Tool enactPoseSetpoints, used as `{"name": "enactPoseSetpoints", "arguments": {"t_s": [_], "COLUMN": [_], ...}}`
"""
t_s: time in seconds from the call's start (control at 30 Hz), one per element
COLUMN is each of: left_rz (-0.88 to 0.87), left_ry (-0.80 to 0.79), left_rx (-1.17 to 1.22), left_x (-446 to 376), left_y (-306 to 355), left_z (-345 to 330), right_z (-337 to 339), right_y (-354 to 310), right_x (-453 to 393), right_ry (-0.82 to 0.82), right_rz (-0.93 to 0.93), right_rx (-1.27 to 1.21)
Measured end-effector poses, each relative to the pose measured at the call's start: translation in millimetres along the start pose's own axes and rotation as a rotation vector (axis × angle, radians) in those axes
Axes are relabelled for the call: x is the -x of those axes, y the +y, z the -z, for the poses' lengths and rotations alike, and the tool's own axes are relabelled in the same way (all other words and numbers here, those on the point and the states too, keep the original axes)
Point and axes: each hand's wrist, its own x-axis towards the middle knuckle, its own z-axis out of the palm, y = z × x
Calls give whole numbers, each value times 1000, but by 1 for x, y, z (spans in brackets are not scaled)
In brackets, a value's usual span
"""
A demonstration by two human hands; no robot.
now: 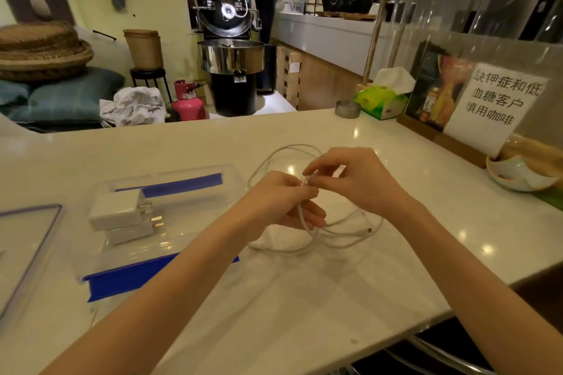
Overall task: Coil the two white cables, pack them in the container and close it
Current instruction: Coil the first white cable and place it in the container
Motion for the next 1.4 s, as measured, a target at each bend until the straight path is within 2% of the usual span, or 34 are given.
{"name": "enactPoseSetpoints", "arguments": {"t_s": [0.23, 0.33, 0.4, 0.5, 0.6, 0.73, 0.83, 0.93, 1.1, 1.23, 1.33, 1.4], "left_rz": [-32, -85, -142, -281, -342, -356, -334, -320, -328, -307, -343, -402], "left_ry": [-121, -67, -10, 122, 205, 214, 137, 49, 46, 155, 200, 160], "left_rx": [252, 266, 319, 440, 504, 745, 909, 1006, 942, 645, 504, 488], "left_x": [6, 7, 7, 6, 3, 0, 2, 5, 6, 10, 15, 20], "left_y": [31, 43, 46, 43, 36, 33, 30, 27, 29, 35, 37, 42], "left_z": [31, 52, 64, 79, 85, 96, 108, 112, 113, 114, 113, 107], "right_z": [0, -3, -7, -19, -29, -42, -42, -39, -48, -45, -42, -45], "right_y": [-28, -38, -44, -50, -52, -51, -53, -56, -50, -36, -25, -22], "right_x": [-35, -52, -58, -59, -57, -57, -62, -70, -80, -86, -91, -97], "right_ry": [123, 103, 37, -220, -434, -459, -412, -487, -573, -627, -585, -476], "right_rz": [213, 160, 37, -109, -87, 71, 106, 110, 62, -4, -130, -174], "right_rx": [-151, -291, -419, -583, -521, -379, -353, -367, -434, -342, -290, -232]}}
